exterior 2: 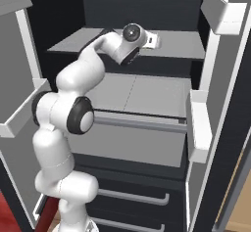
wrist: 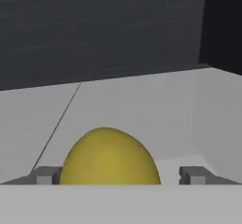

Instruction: Move the tacos and lemon from the second highest shelf to the top shelf to make space. Then, place the pitcher from the counter on the cleared second highest shelf.

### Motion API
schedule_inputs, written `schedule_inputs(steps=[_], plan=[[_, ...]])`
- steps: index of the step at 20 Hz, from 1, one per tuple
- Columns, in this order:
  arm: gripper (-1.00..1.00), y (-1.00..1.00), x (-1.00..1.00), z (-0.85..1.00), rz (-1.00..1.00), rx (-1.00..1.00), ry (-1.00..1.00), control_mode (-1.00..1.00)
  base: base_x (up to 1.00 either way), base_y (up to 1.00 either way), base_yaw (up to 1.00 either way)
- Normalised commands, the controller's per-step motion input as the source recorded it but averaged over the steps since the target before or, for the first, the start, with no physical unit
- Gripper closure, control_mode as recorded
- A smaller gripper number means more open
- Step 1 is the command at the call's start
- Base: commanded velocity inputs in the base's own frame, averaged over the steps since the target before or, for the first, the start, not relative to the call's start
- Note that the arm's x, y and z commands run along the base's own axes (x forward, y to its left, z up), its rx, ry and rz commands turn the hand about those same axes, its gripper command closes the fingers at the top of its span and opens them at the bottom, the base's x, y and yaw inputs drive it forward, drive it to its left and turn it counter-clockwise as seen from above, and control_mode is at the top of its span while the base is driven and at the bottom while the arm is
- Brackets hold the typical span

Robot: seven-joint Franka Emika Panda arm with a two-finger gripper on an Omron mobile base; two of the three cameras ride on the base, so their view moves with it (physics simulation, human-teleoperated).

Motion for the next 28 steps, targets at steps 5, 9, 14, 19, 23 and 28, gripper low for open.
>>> schedule_inputs(steps=[5, 9, 14, 19, 23, 28], plan=[[-1.0, 0.26, -0.65, 0.26, 0.0, -0.06, 0.12, -1.0, 0.0, 0.0, 0.0], [-1.0, 0.12, -0.71, 0.67, 0.0, -0.06, 0.19, -1.0, 0.0, 0.0, 0.0], [-1.0, 0.2, -0.95, 0.42, 0.03, -0.09, 0.18, -1.0, 0.0, 0.0, 0.0], [-1.0, 0.4, -0.99, -0.27, 0.04, -0.14, 0.13, -1.0, 0.0, 0.0, 0.0], [-1.0, 0.38, -1.0, -0.97, 0.03, -0.07, 0.01, -1.0, 0.0, 0.0, 0.0], [-1.0, 0.35, -1.0, -0.98, 0.0, 0.0, -0.01, -1.0, 0.0, 0.0, 0.0]])
